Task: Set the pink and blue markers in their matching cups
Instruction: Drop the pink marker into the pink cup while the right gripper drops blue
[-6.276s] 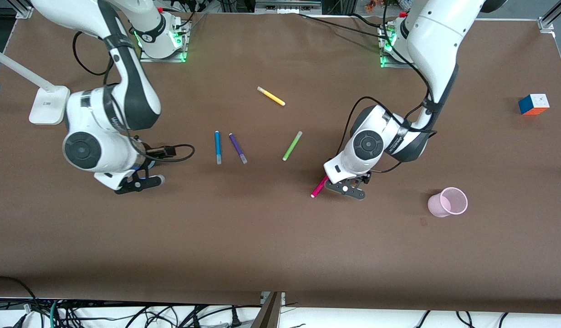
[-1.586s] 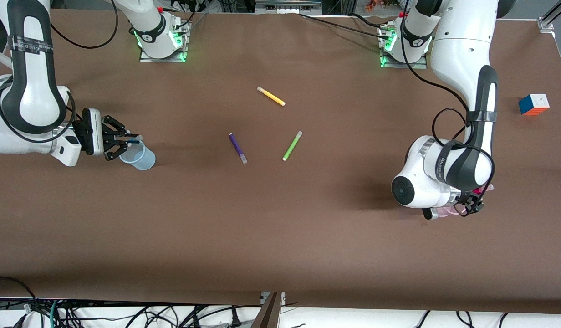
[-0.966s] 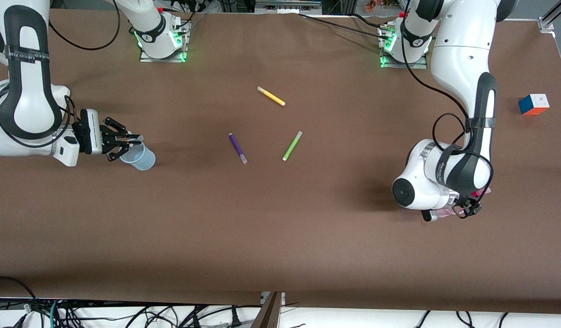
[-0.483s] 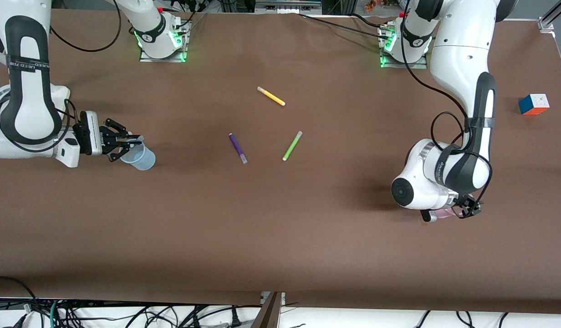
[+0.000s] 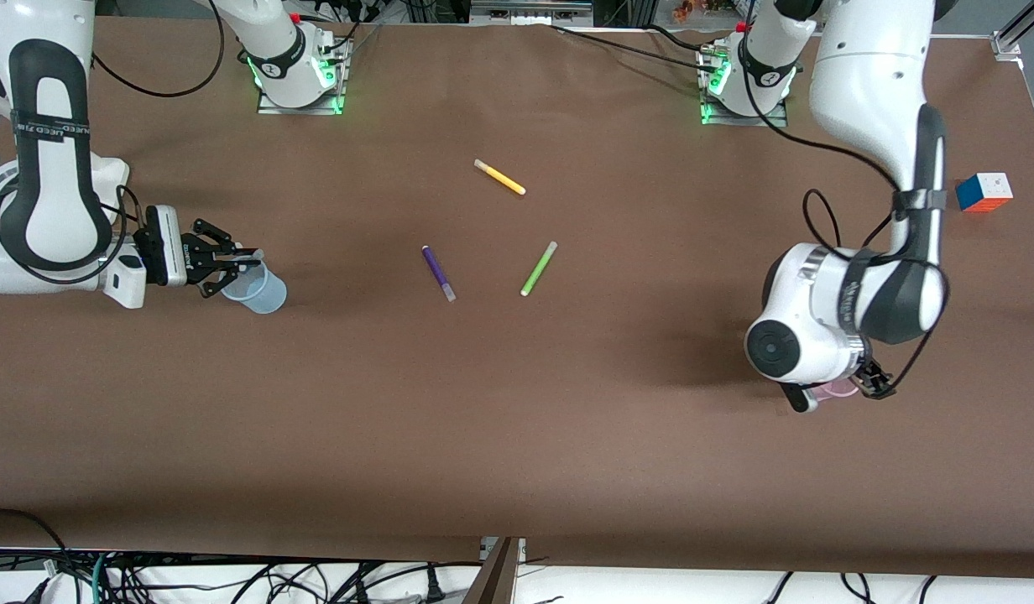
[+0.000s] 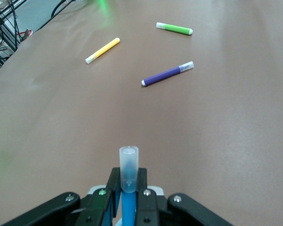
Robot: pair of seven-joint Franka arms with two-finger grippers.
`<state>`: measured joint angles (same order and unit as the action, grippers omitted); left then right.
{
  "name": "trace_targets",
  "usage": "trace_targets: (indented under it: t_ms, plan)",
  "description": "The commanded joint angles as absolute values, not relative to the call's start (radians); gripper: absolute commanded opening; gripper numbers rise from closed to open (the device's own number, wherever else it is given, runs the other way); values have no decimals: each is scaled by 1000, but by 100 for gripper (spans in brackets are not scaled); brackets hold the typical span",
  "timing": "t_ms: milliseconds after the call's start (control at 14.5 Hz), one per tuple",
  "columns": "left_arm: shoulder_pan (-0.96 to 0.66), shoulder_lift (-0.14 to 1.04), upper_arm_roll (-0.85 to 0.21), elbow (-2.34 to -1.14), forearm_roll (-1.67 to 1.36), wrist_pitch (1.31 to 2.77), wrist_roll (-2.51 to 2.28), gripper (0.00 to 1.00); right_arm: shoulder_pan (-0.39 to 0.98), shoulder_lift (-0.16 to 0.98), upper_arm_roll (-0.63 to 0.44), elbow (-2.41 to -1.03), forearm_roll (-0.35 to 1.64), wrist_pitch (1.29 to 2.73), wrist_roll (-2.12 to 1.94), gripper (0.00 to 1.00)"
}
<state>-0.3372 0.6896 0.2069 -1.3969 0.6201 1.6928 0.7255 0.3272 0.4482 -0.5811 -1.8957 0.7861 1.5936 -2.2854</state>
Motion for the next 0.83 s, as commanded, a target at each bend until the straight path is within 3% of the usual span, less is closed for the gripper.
trace_targets:
  t_ms: [0, 138, 207, 276, 759]
  plan:
    - [-316, 605, 201, -1413, 479, 1683, 602, 100, 310, 448, -578, -1899, 821, 1568, -2310, 0]
    - [-296, 575, 201, -1414, 337, 1677, 488, 100, 302, 448, -578, -1896, 821, 1556, -2303, 0]
    - [-288, 562, 201, -1413, 257, 1677, 435, 100, 302, 448, -578, -1891, 821, 1552, -2295, 12]
    - [-285, 551, 201, -1413, 198, 1677, 395, 100, 302, 448, -578, -1887, 821, 1552, -2290, 99]
    - [-288, 456, 193, -1388, 34, 1692, 184, 100, 311, 443, -575, -1792, 818, 1520, -1955, 100]
